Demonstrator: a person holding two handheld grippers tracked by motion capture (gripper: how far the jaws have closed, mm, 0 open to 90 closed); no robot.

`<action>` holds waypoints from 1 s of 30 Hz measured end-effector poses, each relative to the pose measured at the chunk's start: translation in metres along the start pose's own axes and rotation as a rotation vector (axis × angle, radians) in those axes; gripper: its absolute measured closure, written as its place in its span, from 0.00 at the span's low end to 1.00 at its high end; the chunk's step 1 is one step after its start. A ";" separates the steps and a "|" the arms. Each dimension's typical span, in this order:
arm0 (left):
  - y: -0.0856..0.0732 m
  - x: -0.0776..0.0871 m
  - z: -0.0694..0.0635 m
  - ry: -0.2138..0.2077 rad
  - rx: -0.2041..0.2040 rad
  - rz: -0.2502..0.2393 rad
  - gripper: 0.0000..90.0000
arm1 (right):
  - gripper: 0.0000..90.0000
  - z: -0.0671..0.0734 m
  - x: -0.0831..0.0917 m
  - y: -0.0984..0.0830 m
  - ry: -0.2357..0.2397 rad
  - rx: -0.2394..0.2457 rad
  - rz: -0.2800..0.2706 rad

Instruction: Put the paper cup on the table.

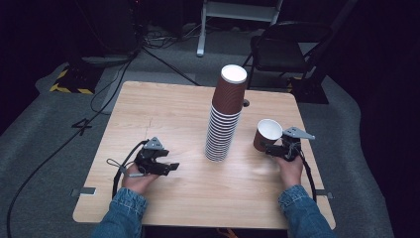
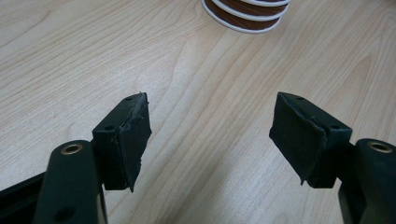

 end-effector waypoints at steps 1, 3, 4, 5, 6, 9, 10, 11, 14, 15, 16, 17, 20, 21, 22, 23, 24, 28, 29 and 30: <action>0.000 0.000 0.000 0.001 0.001 0.002 0.32 | 0.13 0.000 0.001 -0.001 0.002 -0.003 0.007; 0.000 0.000 -0.001 -0.004 0.002 0.002 0.32 | 0.13 0.000 0.001 -0.002 0.001 -0.001 0.013; 0.000 0.000 -0.001 -0.004 0.001 0.002 0.32 | 0.13 0.000 0.001 -0.002 0.004 0.001 0.015; 0.000 0.000 -0.001 -0.004 0.002 0.001 0.32 | 0.13 0.000 0.002 -0.002 0.004 0.003 0.016; 0.000 0.000 -0.001 -0.004 0.002 0.001 0.32 | 0.13 0.000 0.002 -0.002 0.005 0.003 0.016; 0.000 0.000 0.000 -0.005 0.002 -0.001 0.32 | 0.09 -0.001 0.002 -0.001 -0.003 0.001 0.016; 0.001 0.000 0.000 -0.007 0.003 -0.002 0.32 | 0.03 -0.001 0.002 -0.001 0.000 -0.002 0.016; 0.001 0.000 0.000 -0.007 0.004 -0.003 0.32 | 0.00 0.000 0.001 -0.002 0.023 -0.011 0.026; 0.000 0.000 -0.001 -0.008 0.006 -0.003 0.31 | 0.00 0.001 0.006 -0.003 0.050 -0.024 0.040; 0.000 0.000 0.000 -0.008 0.004 -0.004 0.31 | 0.00 0.001 0.007 -0.003 0.054 -0.022 0.043; 0.000 0.001 -0.001 -0.008 0.008 -0.007 0.31 | 0.00 0.002 0.010 -0.002 0.066 -0.027 0.043; -0.001 0.001 0.000 -0.007 0.003 -0.002 0.30 | 0.00 0.002 0.014 -0.001 0.072 -0.029 0.036; -0.005 0.002 -0.001 -0.010 0.019 0.007 0.29 | 0.00 0.003 0.024 0.002 0.082 -0.025 0.023; -0.006 0.003 0.000 -0.008 0.016 0.014 0.28 | 0.00 0.003 0.027 0.003 0.084 -0.020 0.022; -0.008 0.004 0.000 -0.002 0.020 0.014 0.28 | 0.00 0.004 0.030 0.004 0.082 -0.019 0.022; -0.009 0.006 0.000 0.006 0.026 0.009 0.28 | 0.00 0.004 0.034 0.004 0.080 -0.012 0.024; -0.009 0.006 0.000 0.006 0.026 0.009 0.28 | 0.00 0.004 0.034 0.004 0.080 -0.012 0.024; -0.017 0.013 0.000 0.021 0.041 0.001 0.27 | 0.00 0.005 0.053 0.001 0.080 0.004 0.049; -0.019 0.015 -0.001 0.024 0.044 0.004 0.27 | 0.00 0.005 0.058 0.001 0.079 0.004 0.048; -0.021 0.016 -0.001 0.028 0.049 0.006 0.26 | 0.00 0.006 0.063 0.000 0.082 0.007 0.050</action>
Point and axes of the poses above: each handheld gripper's, and its own axes: x roughly backward along the jaws, y roughly out of its top, z roughly to its left, the point moved 10 cm from there along -x, roughly forward along the jaws, and after that the axes turned 10 degrees about z, right-handed, at the moved point
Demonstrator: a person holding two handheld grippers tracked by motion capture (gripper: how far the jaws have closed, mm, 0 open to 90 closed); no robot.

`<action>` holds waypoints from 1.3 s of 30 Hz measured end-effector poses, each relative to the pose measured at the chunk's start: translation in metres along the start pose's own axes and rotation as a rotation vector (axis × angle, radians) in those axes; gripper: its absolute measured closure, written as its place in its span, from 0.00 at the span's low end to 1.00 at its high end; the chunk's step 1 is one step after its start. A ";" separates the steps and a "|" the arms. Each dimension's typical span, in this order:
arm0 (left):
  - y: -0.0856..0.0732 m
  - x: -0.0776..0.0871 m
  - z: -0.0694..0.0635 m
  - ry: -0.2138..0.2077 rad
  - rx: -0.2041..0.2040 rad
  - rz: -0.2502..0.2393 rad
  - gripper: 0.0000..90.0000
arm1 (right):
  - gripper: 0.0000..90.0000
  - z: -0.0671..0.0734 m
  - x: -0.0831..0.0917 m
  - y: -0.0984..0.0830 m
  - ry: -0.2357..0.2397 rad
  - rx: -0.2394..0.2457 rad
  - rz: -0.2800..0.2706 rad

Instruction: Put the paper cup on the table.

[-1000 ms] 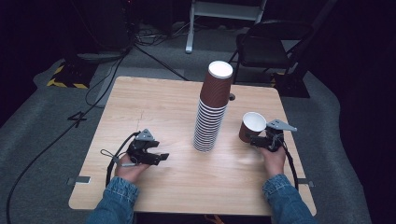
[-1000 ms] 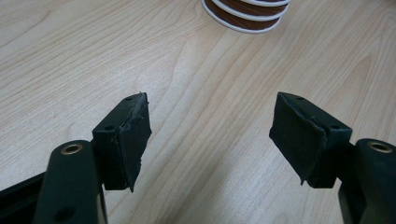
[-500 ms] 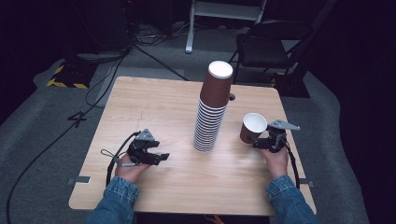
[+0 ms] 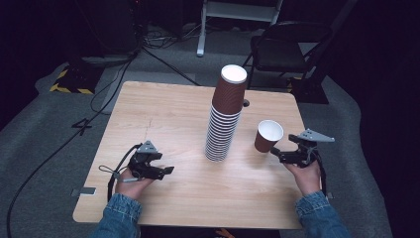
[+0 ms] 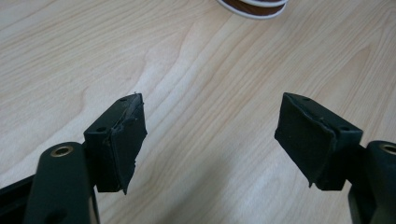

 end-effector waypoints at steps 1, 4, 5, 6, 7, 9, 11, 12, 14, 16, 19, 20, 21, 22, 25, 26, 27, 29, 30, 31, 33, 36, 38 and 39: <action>-0.002 0.001 0.000 0.006 0.005 -0.005 0.26 | 0.00 0.001 0.004 -0.001 0.001 0.001 0.002; -0.006 0.003 0.001 0.017 0.005 0.002 0.26 | 0.00 0.003 0.013 -0.003 0.002 0.005 0.009; -0.009 0.004 0.002 0.027 0.011 0.007 0.26 | 0.00 0.003 0.017 -0.004 0.004 0.005 0.011; -0.009 0.005 0.003 0.029 0.012 0.007 0.26 | 0.00 0.004 0.023 -0.007 0.006 -0.003 0.021; -0.011 0.006 0.003 0.028 0.020 0.008 0.26 | 0.00 0.005 0.026 -0.009 0.007 -0.005 0.027; -0.014 0.006 0.007 0.044 0.024 0.022 0.26 | 0.00 0.006 0.032 -0.016 0.015 -0.012 0.037; -0.018 0.004 0.009 0.059 0.020 0.046 0.26 | 0.00 0.006 0.039 -0.026 0.012 -0.019 0.062; -0.019 0.004 0.010 0.067 0.016 0.056 0.26 | 0.00 0.006 0.041 -0.031 0.012 -0.024 0.072; -0.023 0.003 0.012 0.080 0.015 0.075 0.26 | 0.00 0.004 0.043 -0.042 0.008 -0.025 0.104; -0.027 0.003 0.014 0.082 0.021 0.084 0.26 | 0.00 0.000 0.044 -0.052 0.001 -0.029 0.128; -0.031 0.003 0.018 0.099 0.026 0.105 0.25 | 0.00 -0.008 0.042 -0.072 -0.007 -0.056 0.176; -0.031 0.003 0.018 0.099 0.026 0.105 0.25 | 0.00 -0.010 0.041 -0.077 -0.012 -0.058 0.189; -0.033 0.003 0.019 0.105 0.032 0.111 0.25 | 0.00 -0.012 0.040 -0.082 -0.011 -0.063 0.207; -0.033 0.003 0.019 0.105 0.032 0.111 0.25 | 0.00 -0.013 0.039 -0.085 -0.008 -0.066 0.216; -0.036 0.001 0.023 0.119 0.044 0.127 0.25 | 0.00 -0.017 0.036 -0.094 -0.012 -0.081 0.235; -0.036 0.001 0.024 0.120 0.044 0.126 0.25 | 0.00 -0.018 0.036 -0.097 -0.015 -0.089 0.244; -0.036 0.001 0.026 0.122 0.046 0.123 0.25 | 0.00 -0.019 0.034 -0.101 -0.016 -0.094 0.253; -0.036 0.002 0.029 0.124 0.057 0.116 0.25 | 0.00 -0.021 0.032 -0.107 -0.021 -0.096 0.273; -0.036 0.002 0.030 0.125 0.057 0.116 0.25 | 0.00 -0.021 0.031 -0.110 -0.026 -0.097 0.278; -0.037 0.002 0.032 0.136 0.057 0.116 0.24 | 0.00 -0.021 0.030 -0.112 -0.028 -0.097 0.279; -0.038 0.003 0.034 0.148 0.043 0.119 0.23 | 0.00 -0.023 0.026 -0.117 -0.040 -0.095 0.281; -0.037 0.001 0.039 0.181 0.013 0.110 0.20 | 0.00 -0.024 0.022 -0.122 -0.068 -0.069 0.298; -0.037 -0.002 0.040 0.204 0.006 0.106 0.16 | 0.00 -0.025 0.020 -0.126 -0.077 -0.051 0.314; -0.037 -0.002 0.041 0.209 0.004 0.104 0.15 | 0.00 -0.025 0.018 -0.127 -0.077 -0.052 0.323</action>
Point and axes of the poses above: each handheld gripper's, and its own axes: x roughly backward along the jaws, y roughly out of its top, z roughly to its left, the point moved 10 cm from there along -x, roughly forward along the jaws, and after that the axes turned 10 degrees about z, right-handed, at the moved point
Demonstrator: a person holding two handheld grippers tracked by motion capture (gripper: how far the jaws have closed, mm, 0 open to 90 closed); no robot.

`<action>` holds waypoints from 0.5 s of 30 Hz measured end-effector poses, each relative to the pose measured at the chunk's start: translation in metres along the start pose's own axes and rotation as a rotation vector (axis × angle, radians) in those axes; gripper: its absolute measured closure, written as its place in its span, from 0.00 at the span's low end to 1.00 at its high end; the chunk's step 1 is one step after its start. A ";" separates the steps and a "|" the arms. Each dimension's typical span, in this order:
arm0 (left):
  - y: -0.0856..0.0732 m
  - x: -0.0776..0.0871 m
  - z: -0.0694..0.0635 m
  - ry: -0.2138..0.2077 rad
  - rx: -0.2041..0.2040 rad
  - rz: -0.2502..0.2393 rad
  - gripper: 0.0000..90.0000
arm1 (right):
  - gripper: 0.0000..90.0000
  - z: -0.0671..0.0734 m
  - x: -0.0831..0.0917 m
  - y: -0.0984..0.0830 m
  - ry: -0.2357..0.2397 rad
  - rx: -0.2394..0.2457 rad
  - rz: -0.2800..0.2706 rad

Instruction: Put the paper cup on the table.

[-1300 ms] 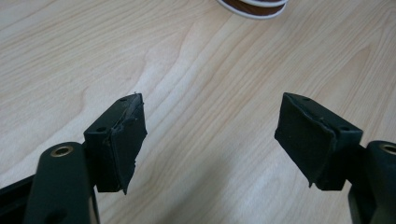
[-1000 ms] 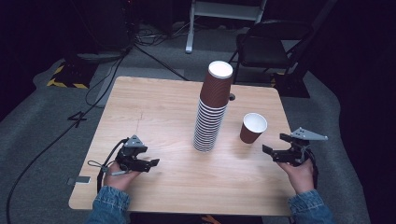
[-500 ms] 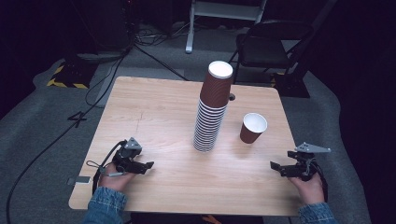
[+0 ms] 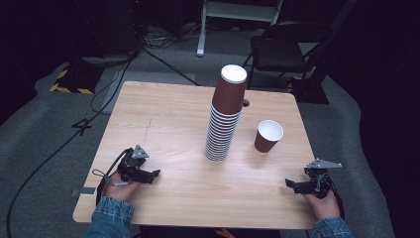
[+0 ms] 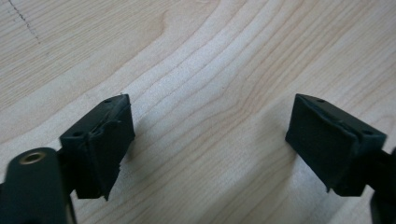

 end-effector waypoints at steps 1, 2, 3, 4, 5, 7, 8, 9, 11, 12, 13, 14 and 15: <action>0.000 0.000 0.000 0.000 0.000 0.000 0.15 | 0.00 0.000 0.000 0.000 0.000 0.000 0.000; 0.000 -0.001 0.000 -0.002 0.003 -0.006 0.15 | 0.00 0.000 -0.001 -0.001 -0.003 0.006 0.004; 0.001 -0.001 0.000 0.000 0.003 -0.013 0.14 | 0.00 0.001 -0.003 -0.001 -0.009 0.014 0.007; 0.001 -0.002 0.000 -0.001 0.002 -0.019 0.14 | 0.00 0.000 -0.004 -0.002 -0.016 0.021 0.008; 0.002 -0.002 0.000 -0.002 0.000 -0.024 0.13 | 0.00 0.001 -0.005 -0.002 -0.022 0.030 0.012; 0.002 -0.003 0.001 0.003 -0.003 -0.034 0.11 | 0.00 0.001 -0.006 -0.001 -0.034 0.039 0.012; 0.003 -0.004 0.000 -0.007 0.000 -0.046 0.11 | 0.00 0.001 -0.006 0.000 -0.040 0.037 0.008; 0.003 -0.005 0.001 -0.011 -0.004 -0.048 0.07 | 0.00 -0.002 -0.008 0.000 -0.082 0.033 0.005; 0.003 -0.005 0.001 -0.011 -0.002 -0.048 0.07 | 0.00 -0.003 -0.009 0.000 -0.089 0.033 0.011; 0.003 -0.005 0.001 -0.009 -0.005 -0.047 0.07 | 0.00 -0.003 -0.011 -0.001 -0.080 0.024 0.010; 0.003 -0.005 0.001 -0.009 -0.005 -0.047 0.07 | 0.00 -0.003 -0.011 -0.001 -0.075 0.014 0.008; 0.003 -0.005 0.001 -0.009 -0.005 -0.047 0.07 | 0.00 -0.004 -0.012 -0.001 -0.070 -0.002 0.002; 0.003 -0.005 0.001 -0.008 -0.005 -0.047 0.07 | 0.00 -0.004 -0.013 0.000 -0.075 -0.019 -0.030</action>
Point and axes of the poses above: each handheld gripper's, and its own axes: x roughly backward along the jaws, y roughly out of its top, z roughly to its left, the point moved 10 cm from there along -x, roughly forward along the jaws, and after that the axes turned 10 degrees about z, right-handed, at the moved point
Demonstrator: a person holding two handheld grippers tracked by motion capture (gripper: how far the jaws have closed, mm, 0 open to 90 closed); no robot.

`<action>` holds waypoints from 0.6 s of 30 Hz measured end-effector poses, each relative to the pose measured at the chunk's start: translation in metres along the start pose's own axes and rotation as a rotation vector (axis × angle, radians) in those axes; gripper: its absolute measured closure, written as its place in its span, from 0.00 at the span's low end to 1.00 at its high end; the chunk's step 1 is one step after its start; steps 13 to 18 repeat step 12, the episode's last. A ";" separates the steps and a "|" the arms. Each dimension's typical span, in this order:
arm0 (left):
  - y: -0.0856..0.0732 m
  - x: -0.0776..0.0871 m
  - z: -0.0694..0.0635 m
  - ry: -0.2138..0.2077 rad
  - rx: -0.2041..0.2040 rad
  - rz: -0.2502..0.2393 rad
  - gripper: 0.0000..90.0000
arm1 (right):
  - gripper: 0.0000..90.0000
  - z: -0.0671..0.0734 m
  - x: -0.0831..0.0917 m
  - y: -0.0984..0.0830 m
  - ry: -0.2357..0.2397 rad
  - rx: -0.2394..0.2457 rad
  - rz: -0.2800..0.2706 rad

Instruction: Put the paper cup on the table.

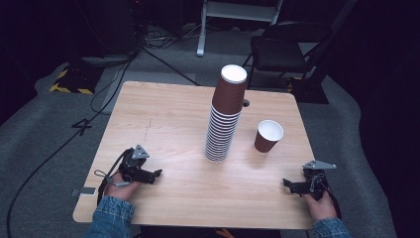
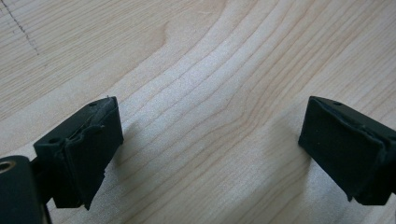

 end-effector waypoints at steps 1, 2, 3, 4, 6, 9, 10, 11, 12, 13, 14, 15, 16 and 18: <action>0.000 0.000 0.000 0.001 0.000 0.000 0.07 | 0.00 0.001 -0.001 0.001 0.001 -0.002 -0.033; 0.000 0.000 0.000 0.001 0.000 0.000 0.07 | 0.00 0.001 -0.001 0.001 0.002 0.005 -0.034; 0.000 0.000 0.000 0.001 0.000 0.001 0.07 | 0.00 0.001 -0.001 0.001 0.002 0.006 -0.034; 0.000 0.000 0.000 0.001 0.000 0.001 0.07 | 0.00 0.001 -0.001 0.001 0.002 0.006 -0.034; 0.000 0.000 0.000 0.000 0.001 0.001 0.07 | 0.00 0.001 -0.001 0.001 0.003 0.005 -0.033; 0.000 0.000 0.000 0.000 0.001 0.001 0.07 | 0.00 0.001 -0.001 0.001 0.003 0.005 -0.033; 0.000 0.000 0.000 0.000 0.000 0.001 0.07 | 0.00 0.001 -0.001 0.001 0.004 0.005 -0.033; 0.000 0.000 0.000 0.000 0.001 0.001 0.07 | 0.00 0.001 -0.001 0.001 0.004 0.005 -0.033; 0.000 0.000 0.000 0.000 0.001 0.001 0.07 | 0.00 0.001 -0.001 0.001 0.004 0.005 -0.033; 0.000 0.000 0.000 0.000 0.001 0.001 0.07 | 0.00 0.001 -0.001 0.001 0.004 0.005 -0.033; 0.000 0.000 0.000 0.000 0.001 0.001 0.07 | 0.00 0.001 -0.001 0.001 0.004 0.005 -0.033; 0.000 0.000 0.000 0.000 0.001 0.001 0.07 | 0.00 0.001 -0.001 0.001 0.004 0.005 -0.033; 0.000 0.000 0.000 0.000 0.001 0.001 0.07 | 0.00 0.001 -0.001 0.001 0.004 0.005 -0.033; 0.000 0.000 0.000 0.000 0.001 0.001 0.07 | 0.00 0.001 -0.001 0.001 0.004 0.005 -0.033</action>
Point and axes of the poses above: each handheld gripper's, and its own axes: x roughly backward along the jaws, y roughly out of its top, z roughly to its left, the point moved 10 cm from there along -x, roughly forward along the jaws, and after that the axes turned 10 degrees about z, right-handed, at the moved point
